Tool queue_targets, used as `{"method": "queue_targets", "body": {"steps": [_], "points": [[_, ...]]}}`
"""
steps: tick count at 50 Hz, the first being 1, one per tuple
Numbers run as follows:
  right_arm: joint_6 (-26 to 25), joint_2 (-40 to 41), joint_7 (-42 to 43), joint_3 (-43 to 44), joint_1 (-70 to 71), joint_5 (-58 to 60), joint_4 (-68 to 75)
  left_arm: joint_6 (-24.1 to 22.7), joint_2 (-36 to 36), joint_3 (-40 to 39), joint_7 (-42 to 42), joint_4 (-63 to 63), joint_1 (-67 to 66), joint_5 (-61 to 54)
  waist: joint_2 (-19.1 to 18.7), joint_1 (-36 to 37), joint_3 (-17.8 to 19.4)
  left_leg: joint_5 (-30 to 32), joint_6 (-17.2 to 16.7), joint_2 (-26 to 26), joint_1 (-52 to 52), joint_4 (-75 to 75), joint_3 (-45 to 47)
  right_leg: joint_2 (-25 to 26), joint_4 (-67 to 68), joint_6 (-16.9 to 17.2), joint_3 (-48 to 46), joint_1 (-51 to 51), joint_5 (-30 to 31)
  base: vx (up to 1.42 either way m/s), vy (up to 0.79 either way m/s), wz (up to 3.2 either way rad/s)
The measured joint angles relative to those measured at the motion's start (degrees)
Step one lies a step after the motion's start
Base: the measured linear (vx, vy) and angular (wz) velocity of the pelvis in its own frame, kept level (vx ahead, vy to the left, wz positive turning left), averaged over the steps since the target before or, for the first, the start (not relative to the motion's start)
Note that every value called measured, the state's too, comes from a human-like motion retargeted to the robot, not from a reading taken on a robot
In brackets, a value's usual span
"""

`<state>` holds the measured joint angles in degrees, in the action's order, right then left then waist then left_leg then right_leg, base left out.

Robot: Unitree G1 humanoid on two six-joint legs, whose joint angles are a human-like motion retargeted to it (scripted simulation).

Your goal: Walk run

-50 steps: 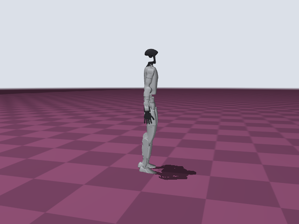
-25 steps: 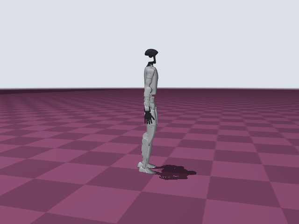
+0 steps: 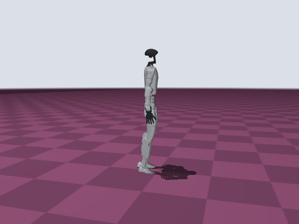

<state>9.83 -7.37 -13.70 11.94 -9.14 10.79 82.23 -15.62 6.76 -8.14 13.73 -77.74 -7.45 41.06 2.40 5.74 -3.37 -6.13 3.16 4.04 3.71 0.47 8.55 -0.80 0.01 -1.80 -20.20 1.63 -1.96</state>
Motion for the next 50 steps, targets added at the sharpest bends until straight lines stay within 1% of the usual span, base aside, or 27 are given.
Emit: {"method": "queue_targets", "body": {"steps": [50], "points": [[0.2,0.4,0.0,-0.2,-1.0,0.8,0.2,0.1,-0.2,0.5,-0.5,0.5,-0.7,0.9,0.1,0.3,0.1,-0.2,0.0,-0.2,0.5,-0.1,0.2,0.1,-0.1,0.2,0.4,0.4,0.1,0.00,0.00,0.00]]}}
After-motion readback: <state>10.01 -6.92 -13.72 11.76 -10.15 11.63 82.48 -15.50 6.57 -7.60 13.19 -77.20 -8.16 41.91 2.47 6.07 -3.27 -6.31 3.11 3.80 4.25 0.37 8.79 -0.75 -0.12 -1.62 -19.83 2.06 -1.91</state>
